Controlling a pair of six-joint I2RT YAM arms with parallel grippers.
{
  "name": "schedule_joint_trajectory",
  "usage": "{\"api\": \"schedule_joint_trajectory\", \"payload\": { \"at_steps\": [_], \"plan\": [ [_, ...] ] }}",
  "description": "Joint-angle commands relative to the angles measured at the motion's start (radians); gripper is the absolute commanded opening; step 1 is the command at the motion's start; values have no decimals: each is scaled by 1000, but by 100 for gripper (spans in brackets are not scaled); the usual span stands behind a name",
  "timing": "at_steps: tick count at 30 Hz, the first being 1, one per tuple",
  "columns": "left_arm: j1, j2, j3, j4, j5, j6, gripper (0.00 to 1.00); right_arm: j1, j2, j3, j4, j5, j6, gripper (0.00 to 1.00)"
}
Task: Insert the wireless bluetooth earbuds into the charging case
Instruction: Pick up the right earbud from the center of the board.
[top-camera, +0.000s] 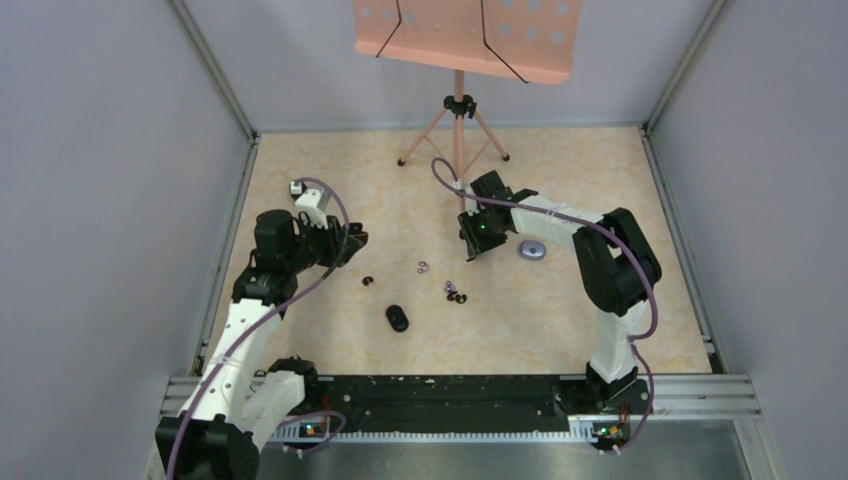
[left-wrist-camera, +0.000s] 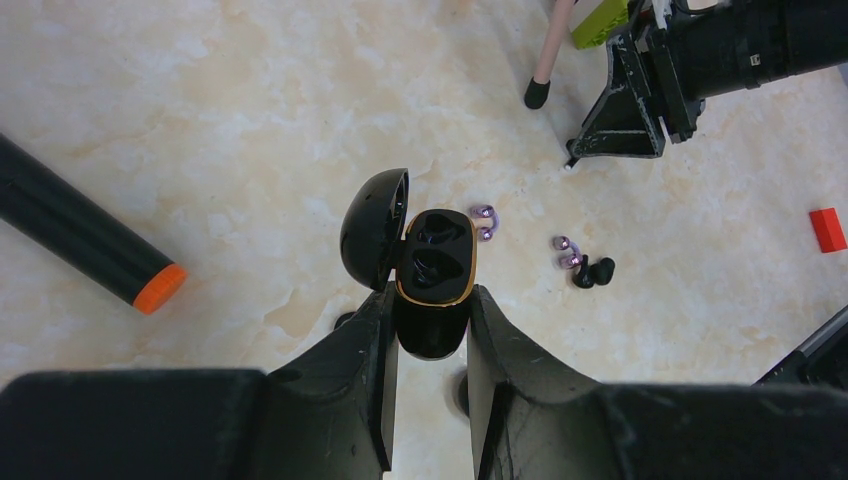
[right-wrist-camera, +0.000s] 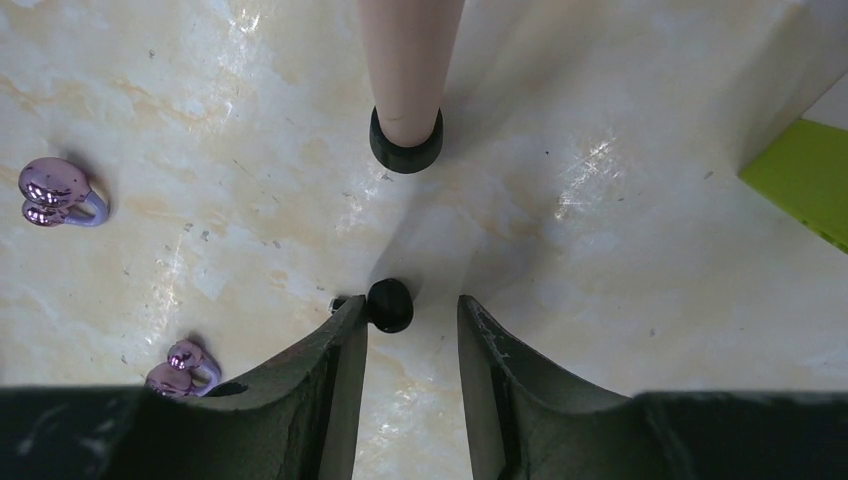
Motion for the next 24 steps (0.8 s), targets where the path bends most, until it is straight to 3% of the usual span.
{"api": "schedule_joint_trajectory", "payload": {
  "at_steps": [1,5,13,18,24],
  "plan": [
    [10,-7,17,52,15,-4,0,-5,14,34,6,-20,33,36],
    [12,-9,15,52,15,-6,0,-7,22,22,7,-29,41,27],
    [14,-2,15,64,23,-9,0,-6,32,1,14,-24,42,22],
    [14,2,8,80,53,-12,0,-6,-10,-2,15,-18,6,0],
    [10,38,-43,198,215,-11,0,-6,-192,21,-22,-29,-117,0]
  ]
}}
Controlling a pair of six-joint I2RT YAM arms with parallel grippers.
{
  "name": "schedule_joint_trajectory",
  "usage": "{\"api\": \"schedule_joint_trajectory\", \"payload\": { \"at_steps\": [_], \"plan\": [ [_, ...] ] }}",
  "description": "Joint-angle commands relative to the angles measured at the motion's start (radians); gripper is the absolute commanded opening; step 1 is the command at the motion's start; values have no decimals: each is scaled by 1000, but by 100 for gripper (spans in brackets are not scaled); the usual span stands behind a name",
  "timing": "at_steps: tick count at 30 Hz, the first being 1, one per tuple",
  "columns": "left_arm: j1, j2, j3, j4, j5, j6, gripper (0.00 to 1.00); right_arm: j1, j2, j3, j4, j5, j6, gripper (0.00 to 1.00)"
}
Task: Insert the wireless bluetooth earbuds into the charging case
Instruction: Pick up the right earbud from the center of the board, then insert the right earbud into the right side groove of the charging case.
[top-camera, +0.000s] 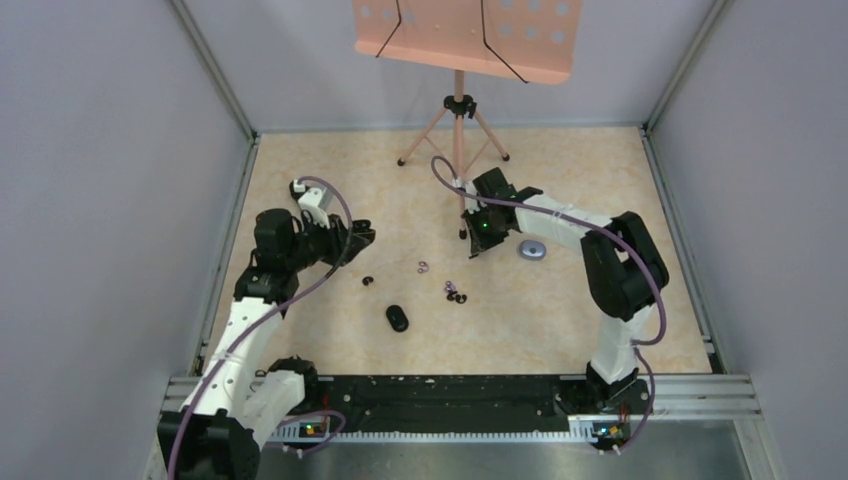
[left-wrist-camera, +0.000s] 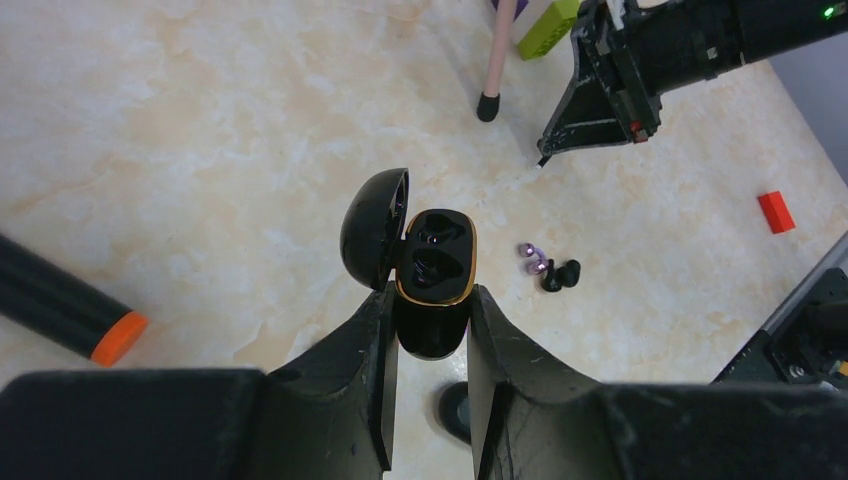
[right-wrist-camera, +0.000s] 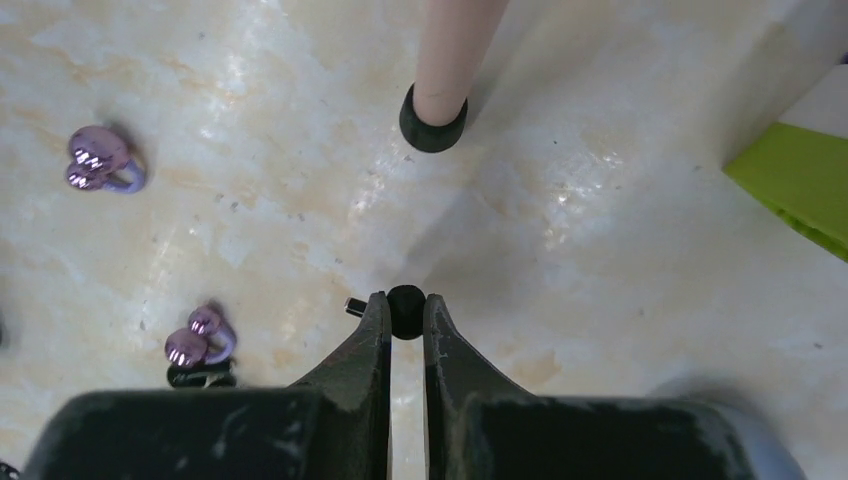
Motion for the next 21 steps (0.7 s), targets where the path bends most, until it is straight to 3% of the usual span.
{"api": "schedule_joint_trajectory", "payload": {
  "at_steps": [1,7,9,12,16,21],
  "plan": [
    [-1,46,-37,154,148,-14,0,-5,-210,31,-28,-17,-138,0],
    [-94,174,14,291,238,-12,0,31,-489,8,-14,-18,-350,0],
    [-189,225,68,359,253,0,0,112,-656,-36,53,28,-482,0],
    [-257,261,115,410,276,8,0,219,-773,-85,146,79,-631,0],
    [-311,313,166,479,330,-13,0,330,-851,-155,249,145,-783,0],
    [-350,325,185,564,344,-33,0,359,-843,-172,301,146,-909,0]
  ]
}}
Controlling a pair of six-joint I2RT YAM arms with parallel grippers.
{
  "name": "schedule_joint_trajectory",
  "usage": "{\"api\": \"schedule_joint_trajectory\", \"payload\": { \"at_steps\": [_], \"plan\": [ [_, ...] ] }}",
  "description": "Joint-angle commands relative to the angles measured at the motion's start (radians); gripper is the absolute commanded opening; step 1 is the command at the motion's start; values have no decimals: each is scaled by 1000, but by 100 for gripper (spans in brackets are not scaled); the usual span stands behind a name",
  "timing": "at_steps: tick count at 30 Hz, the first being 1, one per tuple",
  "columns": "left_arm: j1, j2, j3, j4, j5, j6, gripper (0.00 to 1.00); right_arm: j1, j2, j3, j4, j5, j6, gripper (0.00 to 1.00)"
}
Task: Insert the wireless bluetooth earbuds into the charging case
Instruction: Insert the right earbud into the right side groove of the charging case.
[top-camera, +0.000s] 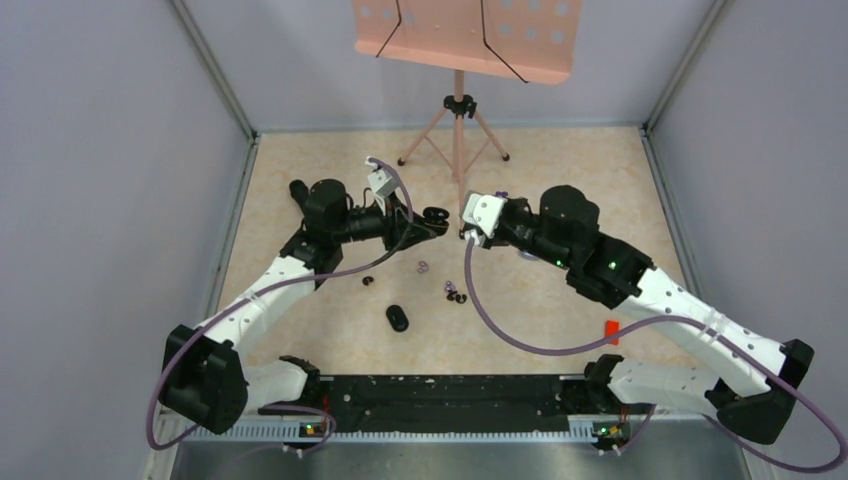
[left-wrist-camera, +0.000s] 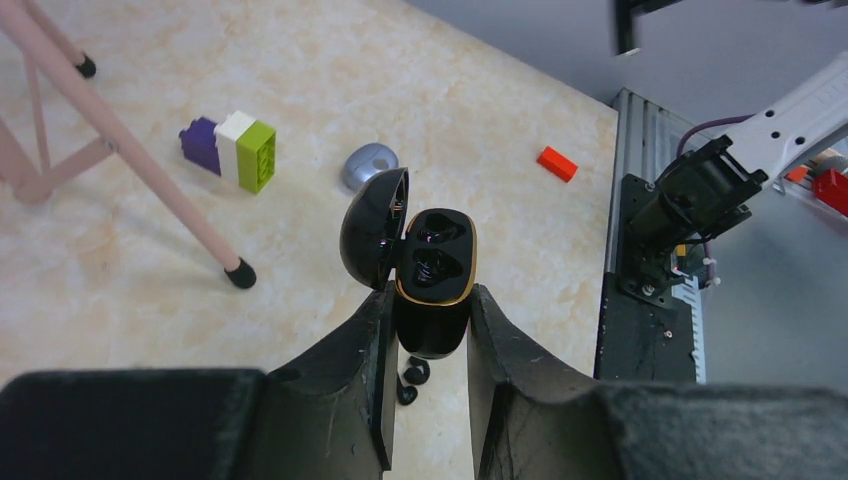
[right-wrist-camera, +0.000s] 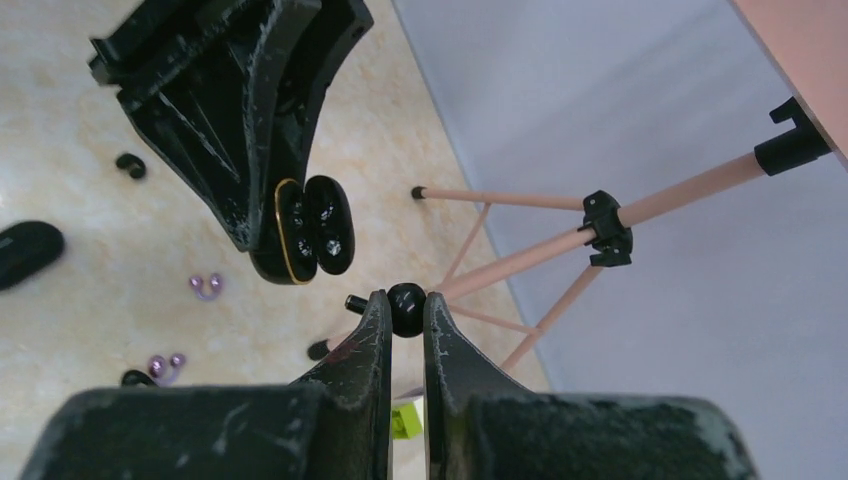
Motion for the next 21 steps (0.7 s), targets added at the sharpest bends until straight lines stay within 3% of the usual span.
{"api": "schedule_joint_trajectory", "payload": {
  "at_steps": [1,7,21],
  "plan": [
    [-27,3,44,147,53,-17,0,23,18,-41,115,44,-187,0],
    [-34,-11,42,228,83,-88,0,59,4,-106,209,7,-323,0],
    [-35,-40,30,245,92,-86,0,93,34,-145,268,-6,-390,0]
  ]
}}
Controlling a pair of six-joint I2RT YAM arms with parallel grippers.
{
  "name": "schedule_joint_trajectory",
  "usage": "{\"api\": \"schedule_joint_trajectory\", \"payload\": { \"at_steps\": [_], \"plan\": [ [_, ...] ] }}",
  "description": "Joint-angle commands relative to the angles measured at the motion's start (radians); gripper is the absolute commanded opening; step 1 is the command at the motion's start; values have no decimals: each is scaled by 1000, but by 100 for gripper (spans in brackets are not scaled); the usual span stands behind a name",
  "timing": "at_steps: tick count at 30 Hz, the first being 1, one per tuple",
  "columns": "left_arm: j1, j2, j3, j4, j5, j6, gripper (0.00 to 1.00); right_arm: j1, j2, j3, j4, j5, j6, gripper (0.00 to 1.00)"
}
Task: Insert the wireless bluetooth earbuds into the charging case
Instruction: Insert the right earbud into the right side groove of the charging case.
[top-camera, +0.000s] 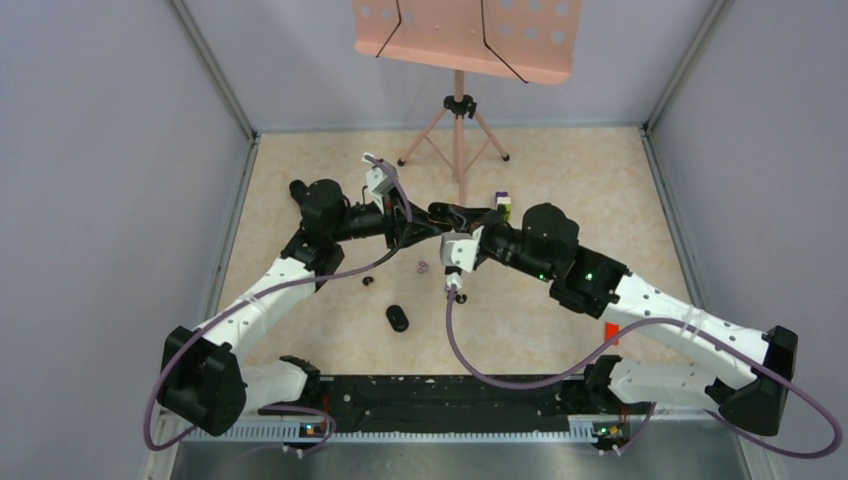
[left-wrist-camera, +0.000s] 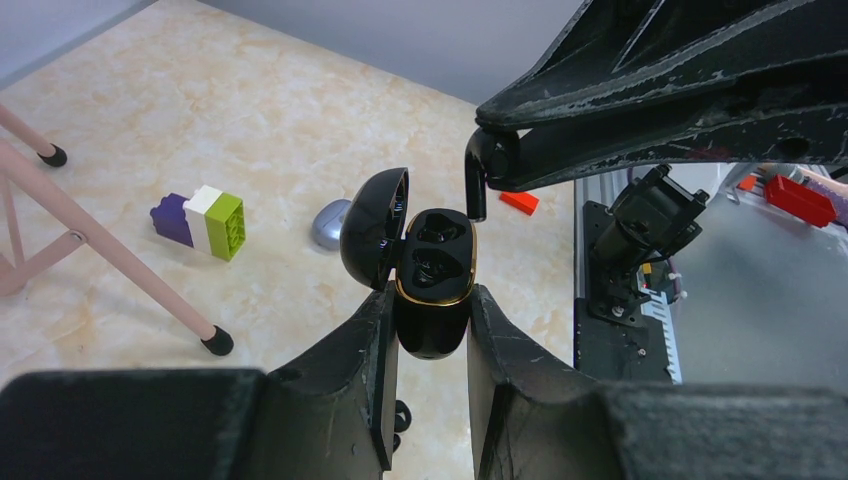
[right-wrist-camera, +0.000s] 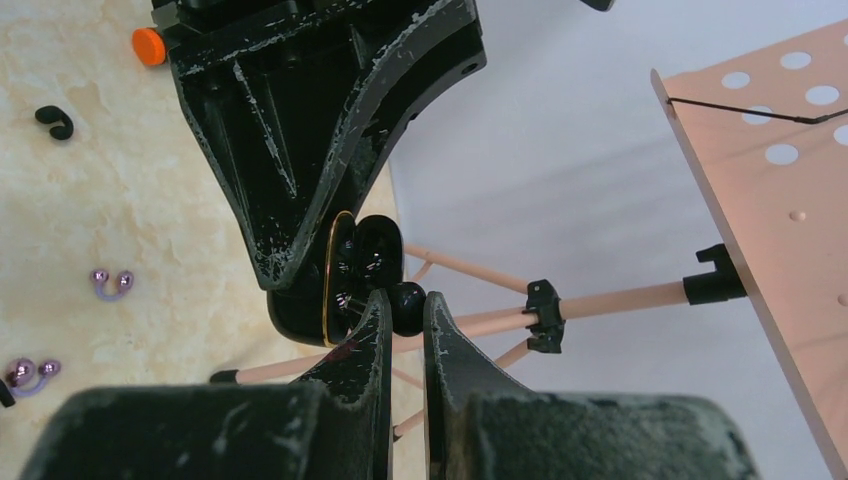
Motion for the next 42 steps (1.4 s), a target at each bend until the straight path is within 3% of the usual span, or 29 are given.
{"api": "schedule_joint_trajectory", "payload": {
  "at_steps": [1,22,28,34,42],
  "plan": [
    [-3,-39,23,70,22,-1,0,15,7,-8,68,-12,-28,0],
    [-1,-70,-4,97,15,18,0,15,3,-28,108,14,13,0],
    [-2,-129,-46,48,2,160,0,15,-9,64,80,17,82,0],
    [-4,-194,-84,6,-17,319,0,22,-66,32,22,-3,66,0],
    [-4,-200,-102,44,-38,282,0,46,-78,-12,58,-26,-2,0]
  ]
}}
